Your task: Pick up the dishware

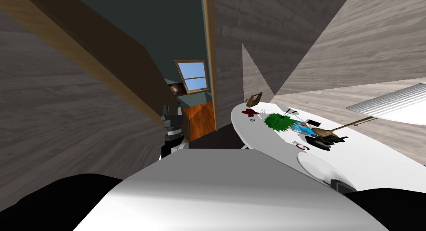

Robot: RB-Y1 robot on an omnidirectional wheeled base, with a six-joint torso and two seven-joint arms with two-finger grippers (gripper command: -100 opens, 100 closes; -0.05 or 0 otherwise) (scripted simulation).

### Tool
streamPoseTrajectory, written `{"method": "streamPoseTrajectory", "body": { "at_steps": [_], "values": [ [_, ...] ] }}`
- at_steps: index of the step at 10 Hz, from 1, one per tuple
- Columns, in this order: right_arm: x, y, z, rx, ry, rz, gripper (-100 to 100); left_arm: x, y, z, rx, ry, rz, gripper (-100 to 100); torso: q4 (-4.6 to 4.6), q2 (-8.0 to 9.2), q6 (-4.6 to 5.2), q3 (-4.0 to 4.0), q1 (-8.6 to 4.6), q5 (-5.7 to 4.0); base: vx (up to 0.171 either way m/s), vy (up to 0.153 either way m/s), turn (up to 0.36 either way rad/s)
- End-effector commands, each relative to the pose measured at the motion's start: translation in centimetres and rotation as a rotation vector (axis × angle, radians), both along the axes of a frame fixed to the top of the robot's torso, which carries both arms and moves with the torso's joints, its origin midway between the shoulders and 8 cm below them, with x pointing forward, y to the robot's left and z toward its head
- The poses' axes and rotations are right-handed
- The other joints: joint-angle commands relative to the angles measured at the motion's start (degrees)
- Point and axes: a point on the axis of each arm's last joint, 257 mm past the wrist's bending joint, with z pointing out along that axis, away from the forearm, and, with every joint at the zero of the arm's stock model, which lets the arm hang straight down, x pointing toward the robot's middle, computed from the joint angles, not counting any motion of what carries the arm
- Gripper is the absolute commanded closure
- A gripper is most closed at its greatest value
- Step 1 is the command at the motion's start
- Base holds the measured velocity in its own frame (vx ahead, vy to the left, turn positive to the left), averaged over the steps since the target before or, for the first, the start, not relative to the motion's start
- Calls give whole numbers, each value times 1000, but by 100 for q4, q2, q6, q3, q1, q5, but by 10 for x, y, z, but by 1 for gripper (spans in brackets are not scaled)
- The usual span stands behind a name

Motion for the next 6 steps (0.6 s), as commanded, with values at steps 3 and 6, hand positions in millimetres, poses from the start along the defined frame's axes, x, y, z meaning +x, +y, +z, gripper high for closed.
{"method": "streamPoseTrajectory", "body": {
  "at_steps": [3,6],
  "values": [
    [1,0,0,-1,-1,1,100,0,0,0,0,0,0,0,-1,2,5,1,3,-2,0,0,0],
    [3,-7,10,-5,-2,7,100,0,0,0,0,0,0,0,-1,7,15,3,31,11,-2,39,-58]
  ]
}}
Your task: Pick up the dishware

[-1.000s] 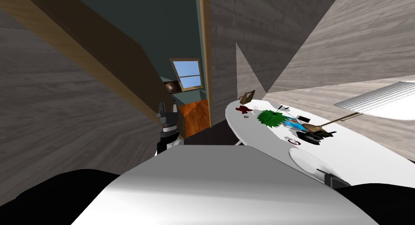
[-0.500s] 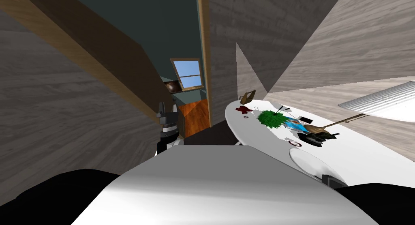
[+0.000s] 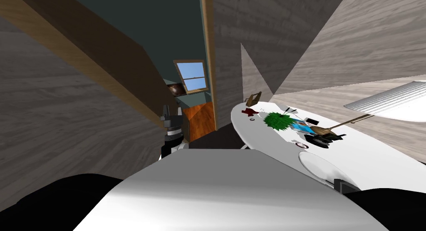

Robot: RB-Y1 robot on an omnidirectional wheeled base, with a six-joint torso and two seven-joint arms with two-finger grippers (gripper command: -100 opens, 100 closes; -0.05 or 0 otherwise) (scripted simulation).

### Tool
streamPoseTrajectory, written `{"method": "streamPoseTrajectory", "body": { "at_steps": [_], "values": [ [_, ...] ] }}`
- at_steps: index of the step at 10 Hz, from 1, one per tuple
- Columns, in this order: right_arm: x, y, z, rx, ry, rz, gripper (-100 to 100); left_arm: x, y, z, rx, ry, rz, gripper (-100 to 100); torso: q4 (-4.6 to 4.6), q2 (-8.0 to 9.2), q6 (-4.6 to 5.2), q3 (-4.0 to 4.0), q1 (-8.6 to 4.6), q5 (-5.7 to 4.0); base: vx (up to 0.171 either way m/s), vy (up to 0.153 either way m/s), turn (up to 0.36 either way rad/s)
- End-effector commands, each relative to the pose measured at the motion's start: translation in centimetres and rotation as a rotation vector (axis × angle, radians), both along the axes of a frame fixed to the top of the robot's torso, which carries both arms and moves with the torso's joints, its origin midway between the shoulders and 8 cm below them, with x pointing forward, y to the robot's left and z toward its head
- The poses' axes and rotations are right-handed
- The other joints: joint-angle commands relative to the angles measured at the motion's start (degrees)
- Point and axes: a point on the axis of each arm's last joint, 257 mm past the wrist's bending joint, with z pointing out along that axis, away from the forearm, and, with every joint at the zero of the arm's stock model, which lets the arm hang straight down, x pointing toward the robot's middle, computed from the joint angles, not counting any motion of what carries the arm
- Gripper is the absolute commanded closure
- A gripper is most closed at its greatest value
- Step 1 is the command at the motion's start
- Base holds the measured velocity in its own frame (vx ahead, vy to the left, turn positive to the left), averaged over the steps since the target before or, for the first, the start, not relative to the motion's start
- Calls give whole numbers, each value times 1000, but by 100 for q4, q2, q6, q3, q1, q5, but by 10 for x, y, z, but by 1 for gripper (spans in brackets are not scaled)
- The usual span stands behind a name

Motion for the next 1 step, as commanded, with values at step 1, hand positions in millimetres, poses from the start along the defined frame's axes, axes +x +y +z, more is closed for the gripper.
{"method": "streamPoseTrajectory", "body": {
  "at_steps": [1],
  "values": [
    [0,0,0,0,0,0,0,0,0,0,0,0,0,0,0,0,0,0,0,0,-2,7,2]
  ]
}}
